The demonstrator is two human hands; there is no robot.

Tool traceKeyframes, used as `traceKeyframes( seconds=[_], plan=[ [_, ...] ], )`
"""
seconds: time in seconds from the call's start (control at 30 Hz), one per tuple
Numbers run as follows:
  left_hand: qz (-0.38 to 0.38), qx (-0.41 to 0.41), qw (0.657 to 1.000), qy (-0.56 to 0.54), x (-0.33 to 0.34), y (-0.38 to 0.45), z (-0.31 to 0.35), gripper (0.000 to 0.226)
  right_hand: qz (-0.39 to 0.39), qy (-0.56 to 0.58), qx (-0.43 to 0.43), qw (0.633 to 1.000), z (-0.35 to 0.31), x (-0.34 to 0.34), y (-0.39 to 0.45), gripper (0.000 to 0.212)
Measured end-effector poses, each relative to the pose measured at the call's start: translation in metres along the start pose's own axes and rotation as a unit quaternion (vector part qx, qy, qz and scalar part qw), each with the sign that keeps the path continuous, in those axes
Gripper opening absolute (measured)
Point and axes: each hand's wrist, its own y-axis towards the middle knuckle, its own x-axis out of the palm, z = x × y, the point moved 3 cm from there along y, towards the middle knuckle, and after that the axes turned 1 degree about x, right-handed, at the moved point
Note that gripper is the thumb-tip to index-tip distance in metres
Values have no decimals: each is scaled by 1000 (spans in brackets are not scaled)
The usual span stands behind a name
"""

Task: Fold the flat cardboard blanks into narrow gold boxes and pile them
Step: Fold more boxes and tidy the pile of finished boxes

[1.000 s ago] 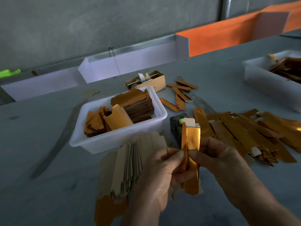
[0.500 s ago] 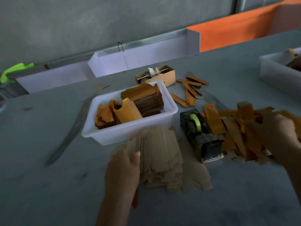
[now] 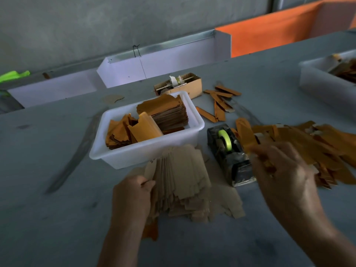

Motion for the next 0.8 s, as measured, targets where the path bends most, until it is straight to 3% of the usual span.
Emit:
traceKeyframes(
  seconds=[0.07,0.13,0.23,0.33,0.47,0.53,0.7,0.77,0.8],
  plan=[
    [30,3,998,57,-6,-4,2,25,-47,68,0,997,-15,4,-10,15],
    [98,41,988,114,-10,-15,18,22,-130,201,73,968,-28,15,-18,12],
    [135,166,967,140,-3,-44,54,13,-268,388,216,855,-45,38,-28,14],
    [103,265,950,127,11,-67,77,24,-292,465,285,785,-52,46,-31,15],
    [37,302,949,84,23,-72,76,16,-252,469,326,781,-43,46,-31,14],
    [-7,284,958,29,22,-69,75,9,-236,467,348,778,-35,45,-30,14],
    [35,131,986,-98,12,-52,60,48,-264,434,320,800,-23,40,-27,18],
    [-70,36,975,-209,14,-42,50,51,-291,435,305,795,-20,37,-27,20],
    [-143,-10,948,-285,16,-39,46,49,-300,442,302,790,-19,36,-27,22]
  ],
)
